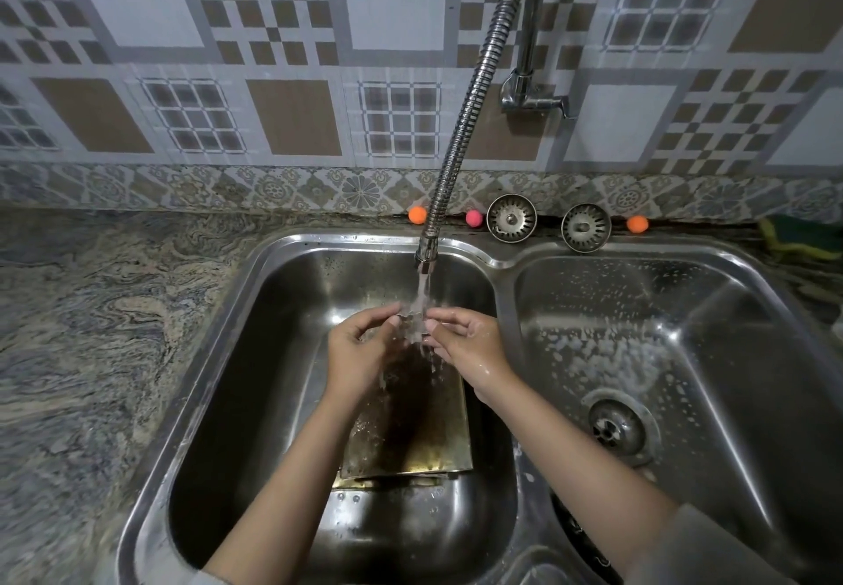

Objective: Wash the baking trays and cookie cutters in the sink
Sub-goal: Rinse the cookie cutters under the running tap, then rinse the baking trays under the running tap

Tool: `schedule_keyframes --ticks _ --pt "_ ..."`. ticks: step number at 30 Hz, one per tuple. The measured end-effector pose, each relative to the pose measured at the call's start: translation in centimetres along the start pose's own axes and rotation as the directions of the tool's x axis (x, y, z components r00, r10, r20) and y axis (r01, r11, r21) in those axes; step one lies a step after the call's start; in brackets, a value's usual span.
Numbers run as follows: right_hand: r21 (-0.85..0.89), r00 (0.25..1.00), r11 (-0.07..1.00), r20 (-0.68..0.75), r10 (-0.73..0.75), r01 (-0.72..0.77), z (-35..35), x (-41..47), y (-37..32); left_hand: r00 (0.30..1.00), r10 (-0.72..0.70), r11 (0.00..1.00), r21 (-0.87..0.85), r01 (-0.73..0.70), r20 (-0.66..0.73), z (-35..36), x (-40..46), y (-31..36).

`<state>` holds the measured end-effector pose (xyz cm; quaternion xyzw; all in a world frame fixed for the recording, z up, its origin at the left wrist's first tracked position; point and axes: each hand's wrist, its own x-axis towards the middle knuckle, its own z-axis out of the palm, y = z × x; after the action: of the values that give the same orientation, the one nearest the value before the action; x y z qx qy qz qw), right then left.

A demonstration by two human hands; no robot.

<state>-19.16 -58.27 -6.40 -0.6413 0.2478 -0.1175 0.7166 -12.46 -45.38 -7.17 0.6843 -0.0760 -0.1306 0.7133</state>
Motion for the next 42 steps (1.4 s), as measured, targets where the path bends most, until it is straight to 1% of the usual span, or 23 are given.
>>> schedule_keyframes --ticks 5,7,9,12,13,15,17,19,21,23,25,27,28,30,32,35,38,40,42 --pt "-0.038 1.000 0.999 0.021 -0.010 0.011 1.3 0.4 -0.1 1.000 -0.020 0.999 -0.030 0.019 -0.025 -1.3 0.1 0.6" --pt "-0.025 0.999 1.000 0.026 -0.018 0.019 1.6 0.5 -0.4 1.000 -0.007 0.999 -0.036 0.006 -0.021 -1.6 0.1 1.0" --pt "-0.022 0.999 0.999 0.026 -0.035 0.035 1.3 0.6 -0.9 1.000 0.011 0.998 -0.058 -0.010 0.011 -1.5 0.0 1.5" --pt "-0.054 0.995 0.994 0.007 -0.097 0.097 0.1 0.3 -2.2 0.994 0.053 0.996 -0.081 -0.045 0.096 -0.8 -0.3 2.2" --pt "-0.061 0.992 0.991 -0.003 -0.123 0.122 -0.7 0.0 -2.7 0.993 0.055 0.997 -0.059 -0.049 0.108 -0.7 -0.2 2.0" --pt "-0.102 0.987 0.982 -0.008 -0.163 0.162 -2.7 -0.9 -3.5 0.995 0.014 0.999 0.029 -0.017 0.099 -0.7 -0.1 1.2" --pt "-0.181 0.984 0.968 -0.006 -0.177 0.174 -5.5 -2.2 -3.9 0.997 -0.039 0.977 0.212 0.023 0.071 -1.3 0.1 -0.3" --pt "-0.259 0.983 0.951 -0.020 -0.181 0.170 -8.7 -3.8 -4.0 0.990 -0.133 0.899 0.426 0.099 0.051 -2.3 0.0 -2.4" --pt "-0.346 0.986 0.928 -0.041 -0.162 0.138 -11.7 -5.7 -3.8 0.968 -0.251 0.775 0.603 0.186 0.024 -3.6 -0.1 -4.5" --pt "-0.461 0.991 0.885 -0.067 -0.116 0.073 -14.6 -7.1 -2.7 0.942 -0.336 0.642 0.735 0.219 0.013 -4.7 -0.2 -5.9" --pt "-0.566 0.996 0.824 -0.084 -0.043 -0.012 -17.0 -8.2 -0.8 0.930 -0.364 0.527 0.834 0.164 0.047 -5.4 -0.2 -6.8" --pt "-0.653 0.997 0.754 -0.047 0.052 -0.071 -18.4 -9.1 1.6 0.918 -0.382 0.403 0.913 0.062 0.107 -5.5 -0.5 -7.2" --pt "-0.709 0.994 0.699 -0.027 0.106 -0.094 -18.8 -9.5 2.8 0.913 -0.390 0.351 0.936 0.029 0.118 -5.4 -0.7 -7.4" --pt "-0.807 0.975 0.576 0.005 0.221 -0.126 -19.1 -10.2 5.3 0.926 -0.367 0.281 0.960 0.016 0.092 -5.3 -1.2 -7.7" --pt "-0.866 0.947 0.479 0.024 0.319 -0.139 -19.3 -10.5 7.3 0.946 -0.321 0.265 0.963 0.045 0.044 -5.0 -1.7 -7.6" --pt "-0.887 0.917 0.428 0.014 0.398 -0.172 -19.3 -10.5 8.5 0.954 -0.300 0.301 0.950 0.085 0.010 -4.9 -2.0 -7.7" --pt "-0.909 0.918 0.385 0.009 0.396 -0.157 -18.8 -10.2 8.0 0.944 -0.329 0.355 0.930 0.092 0.033 -4.9 -2.3 -7.6" --pt "-0.919 0.928 0.359 -0.018 0.372 -0.161 -18.3 -10.1 7.1 0.939 -0.341 0.409 0.905 0.119 0.030 -5.0 -2.5 -7.6" --pt "-0.899 0.949 0.400 -0.050 0.310 -0.178 -17.8 -9.9 6.1 0.949 -0.314 0.466 0.872 0.148 0.007 -5.1 -2.7 -7.7"
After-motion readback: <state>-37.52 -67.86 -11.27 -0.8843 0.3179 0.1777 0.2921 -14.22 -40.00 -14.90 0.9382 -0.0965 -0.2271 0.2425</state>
